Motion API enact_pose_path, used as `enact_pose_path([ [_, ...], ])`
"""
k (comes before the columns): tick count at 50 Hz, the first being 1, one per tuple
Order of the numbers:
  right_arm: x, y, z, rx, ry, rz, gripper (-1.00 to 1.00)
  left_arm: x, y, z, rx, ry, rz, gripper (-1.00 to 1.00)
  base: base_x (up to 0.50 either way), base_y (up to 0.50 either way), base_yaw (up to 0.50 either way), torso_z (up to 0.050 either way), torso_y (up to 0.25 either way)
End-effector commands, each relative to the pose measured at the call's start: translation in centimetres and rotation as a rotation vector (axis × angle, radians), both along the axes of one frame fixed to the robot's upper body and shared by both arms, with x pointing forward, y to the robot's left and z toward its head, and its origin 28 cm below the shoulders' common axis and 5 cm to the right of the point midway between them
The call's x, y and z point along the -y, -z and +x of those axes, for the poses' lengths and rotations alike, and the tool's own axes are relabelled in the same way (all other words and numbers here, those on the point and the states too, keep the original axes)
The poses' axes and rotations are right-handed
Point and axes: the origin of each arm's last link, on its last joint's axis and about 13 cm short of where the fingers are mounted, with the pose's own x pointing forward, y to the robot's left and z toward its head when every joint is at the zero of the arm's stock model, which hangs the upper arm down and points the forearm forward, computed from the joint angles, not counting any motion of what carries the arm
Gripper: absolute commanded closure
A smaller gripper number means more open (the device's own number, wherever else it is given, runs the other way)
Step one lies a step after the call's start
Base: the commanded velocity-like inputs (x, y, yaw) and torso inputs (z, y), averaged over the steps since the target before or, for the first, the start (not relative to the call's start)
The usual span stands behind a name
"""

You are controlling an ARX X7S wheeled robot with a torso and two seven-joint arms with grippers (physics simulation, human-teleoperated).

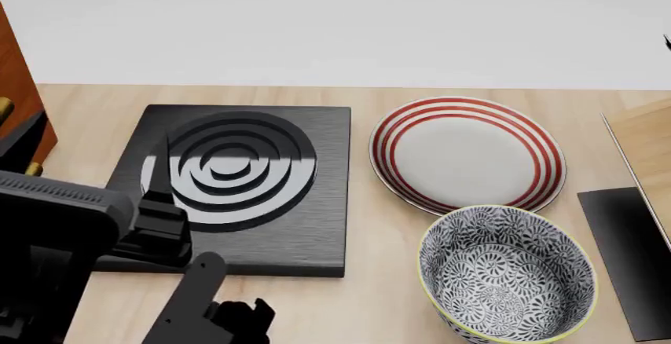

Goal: Pick up the cream cheese and put it in the bowl.

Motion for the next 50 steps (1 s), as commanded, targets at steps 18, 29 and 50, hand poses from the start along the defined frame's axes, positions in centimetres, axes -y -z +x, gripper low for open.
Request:
enact_pose_path([
  [18,-0.9,2.0,0.8,-0.042,-0.019,-0.040,-1.00,-0.1,0.2,-0.2,-0.001,0.001,-0.003,-1.00,0.00,0.00,0.00,0.000,0.000],
  [29,-1.3,2.7,1.0,-0.056,-0.036,-0.059,-1.00,-0.1,0.2,0.0,-0.004,0.004,-0.004,-1.00,0.00,0.00,0.00,0.000,0.000],
  [50,-1.8,3.9,1.4,-0.082,-0.063,-0.083,-1.00,-0.2,0.5,0.3,-0.013,0.006,-0.005,-1.00,0.00,0.00,0.00,0.000,0.000],
])
